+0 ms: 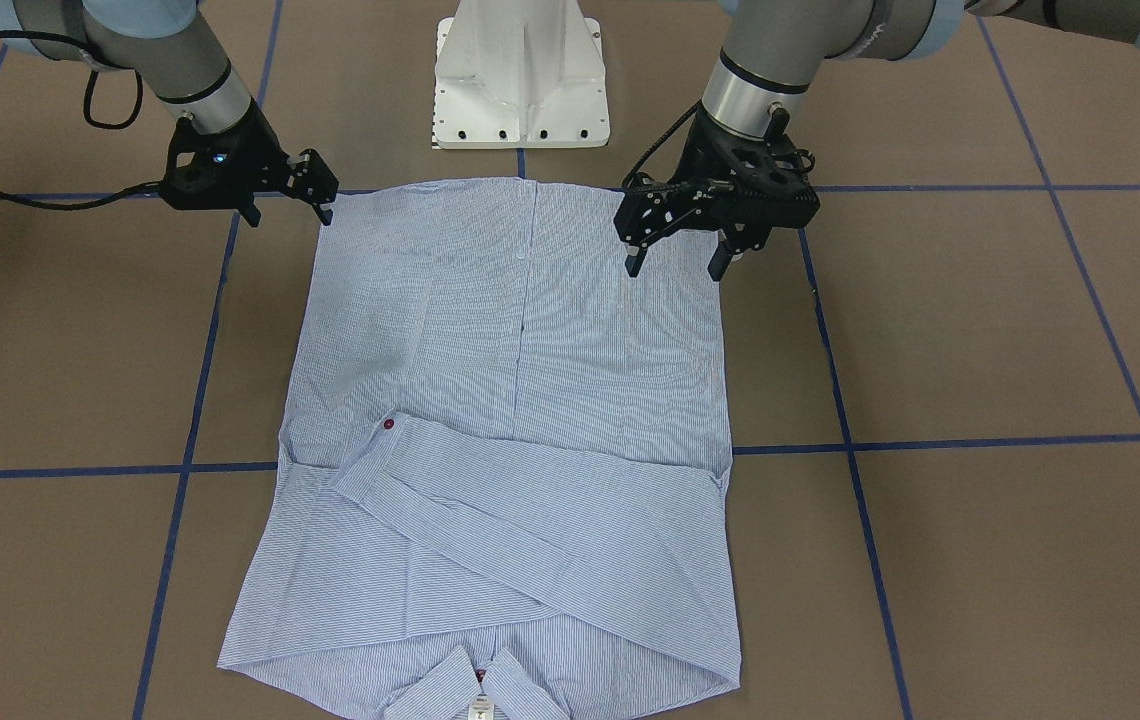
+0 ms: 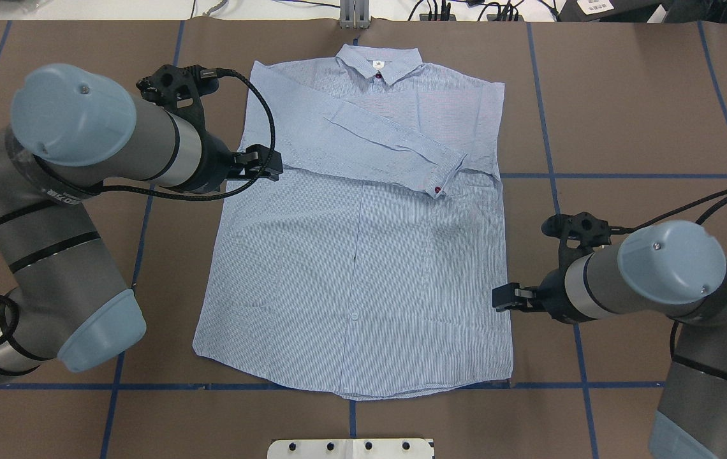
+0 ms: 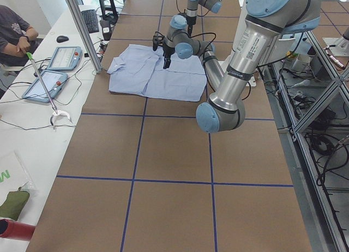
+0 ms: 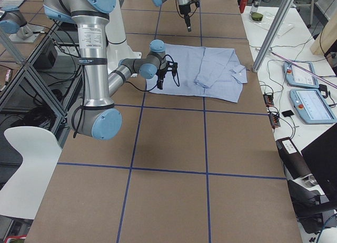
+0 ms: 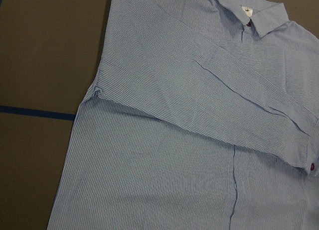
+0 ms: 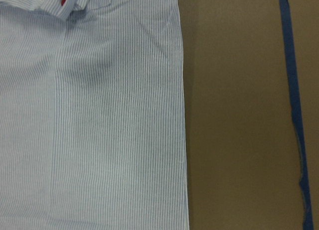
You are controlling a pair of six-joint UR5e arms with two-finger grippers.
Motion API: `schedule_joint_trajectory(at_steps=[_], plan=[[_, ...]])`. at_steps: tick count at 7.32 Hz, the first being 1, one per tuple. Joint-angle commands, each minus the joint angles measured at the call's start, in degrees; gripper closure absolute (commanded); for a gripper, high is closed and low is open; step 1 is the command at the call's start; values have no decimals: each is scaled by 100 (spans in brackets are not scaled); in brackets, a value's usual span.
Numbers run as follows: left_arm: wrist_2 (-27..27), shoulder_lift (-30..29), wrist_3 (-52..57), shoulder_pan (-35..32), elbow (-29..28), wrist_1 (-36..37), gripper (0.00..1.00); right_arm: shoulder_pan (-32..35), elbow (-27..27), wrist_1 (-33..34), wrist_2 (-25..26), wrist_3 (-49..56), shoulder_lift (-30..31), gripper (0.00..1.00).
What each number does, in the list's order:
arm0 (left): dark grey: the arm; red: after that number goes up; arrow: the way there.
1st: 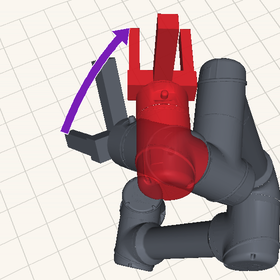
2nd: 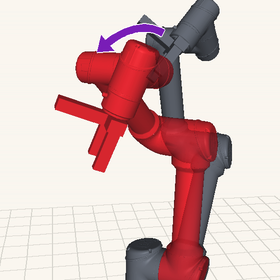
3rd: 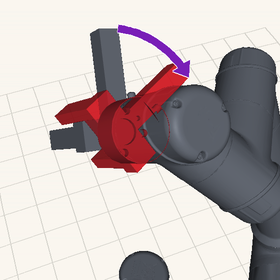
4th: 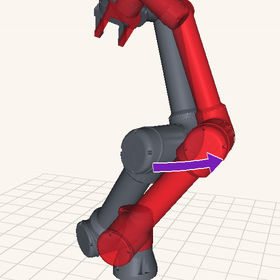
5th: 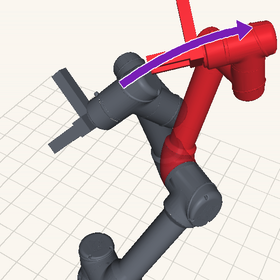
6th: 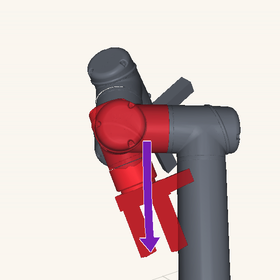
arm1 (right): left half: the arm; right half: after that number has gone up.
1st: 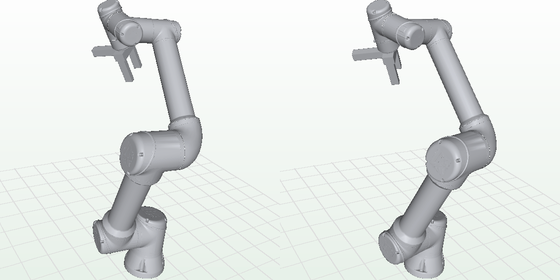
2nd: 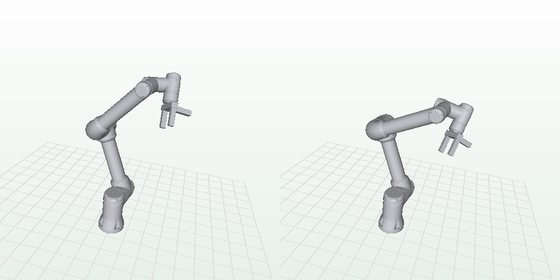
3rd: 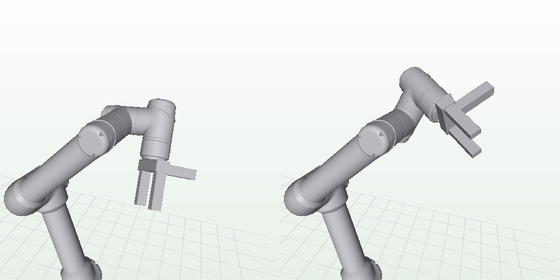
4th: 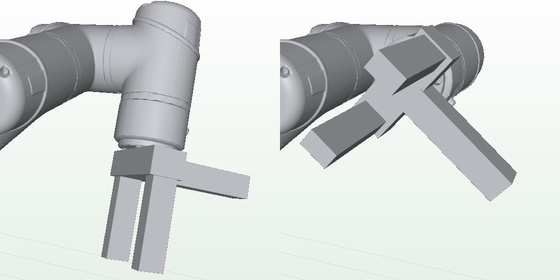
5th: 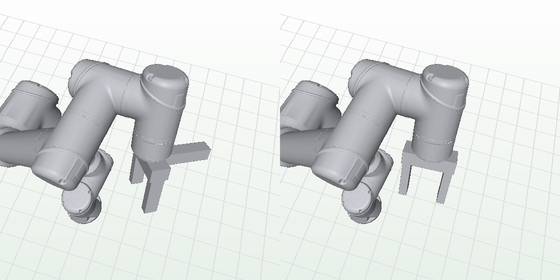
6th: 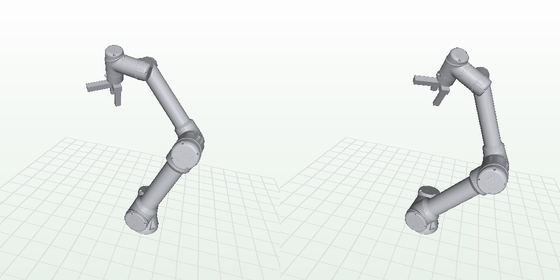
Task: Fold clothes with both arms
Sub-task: 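Move the left gripper to the shirt side while the right gripper reaches the hem side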
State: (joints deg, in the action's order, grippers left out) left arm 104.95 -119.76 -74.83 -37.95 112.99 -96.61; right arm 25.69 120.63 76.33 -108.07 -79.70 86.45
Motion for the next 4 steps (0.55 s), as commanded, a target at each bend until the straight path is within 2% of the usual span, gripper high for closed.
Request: schedule_joint_trajectory(at_steps=[1, 4], plan=[[-18, -4, -23, 25, 30, 1, 1, -440, -74, 267, 58, -195, -23, 3], [-36, -21, -50, 51, 30, -7, 1, -644, -398, 268, 58, -187, -84, 3]])
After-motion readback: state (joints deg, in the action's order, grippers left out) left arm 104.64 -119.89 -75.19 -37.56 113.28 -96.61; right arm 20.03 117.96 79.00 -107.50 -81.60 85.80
